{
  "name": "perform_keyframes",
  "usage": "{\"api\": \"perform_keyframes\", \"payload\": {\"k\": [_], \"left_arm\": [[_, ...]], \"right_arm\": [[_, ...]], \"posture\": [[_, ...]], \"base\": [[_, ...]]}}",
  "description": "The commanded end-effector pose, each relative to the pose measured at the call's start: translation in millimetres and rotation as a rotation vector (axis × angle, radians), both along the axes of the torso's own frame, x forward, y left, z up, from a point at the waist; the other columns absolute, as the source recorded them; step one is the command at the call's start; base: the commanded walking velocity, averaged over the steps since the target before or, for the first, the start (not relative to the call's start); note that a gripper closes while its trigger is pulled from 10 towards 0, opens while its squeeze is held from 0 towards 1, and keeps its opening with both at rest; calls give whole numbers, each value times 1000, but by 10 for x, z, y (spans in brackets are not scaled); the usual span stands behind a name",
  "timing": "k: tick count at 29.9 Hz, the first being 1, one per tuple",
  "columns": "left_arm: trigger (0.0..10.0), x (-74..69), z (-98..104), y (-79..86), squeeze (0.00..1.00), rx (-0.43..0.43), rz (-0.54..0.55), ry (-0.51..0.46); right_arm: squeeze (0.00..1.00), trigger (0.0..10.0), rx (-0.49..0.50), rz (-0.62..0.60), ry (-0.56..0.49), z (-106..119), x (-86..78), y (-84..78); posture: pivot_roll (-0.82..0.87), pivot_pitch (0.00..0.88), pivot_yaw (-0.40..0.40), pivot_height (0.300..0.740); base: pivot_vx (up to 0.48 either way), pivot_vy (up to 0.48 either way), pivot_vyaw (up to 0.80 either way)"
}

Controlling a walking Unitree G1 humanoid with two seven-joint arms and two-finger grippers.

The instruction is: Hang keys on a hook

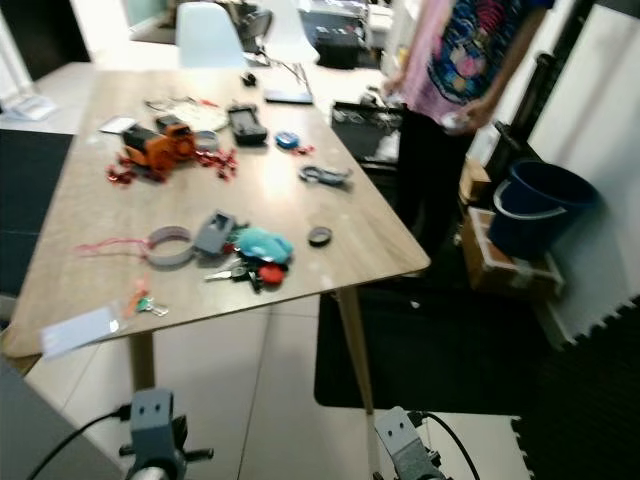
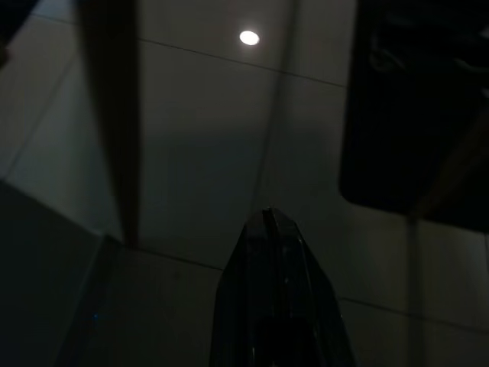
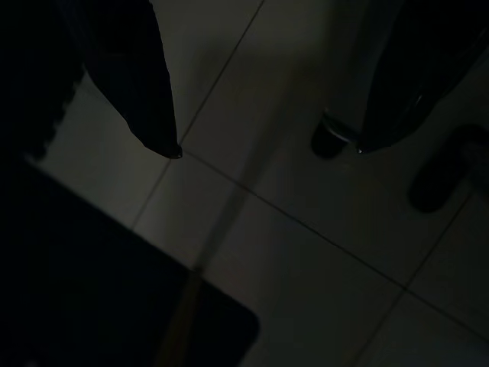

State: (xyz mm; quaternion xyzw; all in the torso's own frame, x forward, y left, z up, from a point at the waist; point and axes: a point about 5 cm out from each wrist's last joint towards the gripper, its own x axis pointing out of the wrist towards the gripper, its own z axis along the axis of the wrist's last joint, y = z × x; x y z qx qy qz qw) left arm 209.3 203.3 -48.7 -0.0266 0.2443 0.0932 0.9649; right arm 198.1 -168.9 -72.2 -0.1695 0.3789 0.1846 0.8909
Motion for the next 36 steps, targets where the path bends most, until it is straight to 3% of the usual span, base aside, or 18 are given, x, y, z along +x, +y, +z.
{"api": "perform_keyframes", "payload": {"k": [1, 30, 36], "left_arm": [[10000, -70, -50, 4, 0, 5, 2, 31], [10000, -84, -45, 46, 0, -9, 29, 19], [10000, -72, -23, 6, 0, -53, -22, -17]], "right_arm": [[0, 10000, -12, 15, 5, -9, -17, -9], [0, 10000, -15, 30, -1, 3, 4, 2], [0, 10000, 6, -15, -14, 20, 33, -10]], "posture": [[54, 43, -81, 740], [58, 43, -88, 740], [55, 49, -87, 740]], "base": [[0, 0, 800], [0, 0, 800], [0, 0, 0]]}}
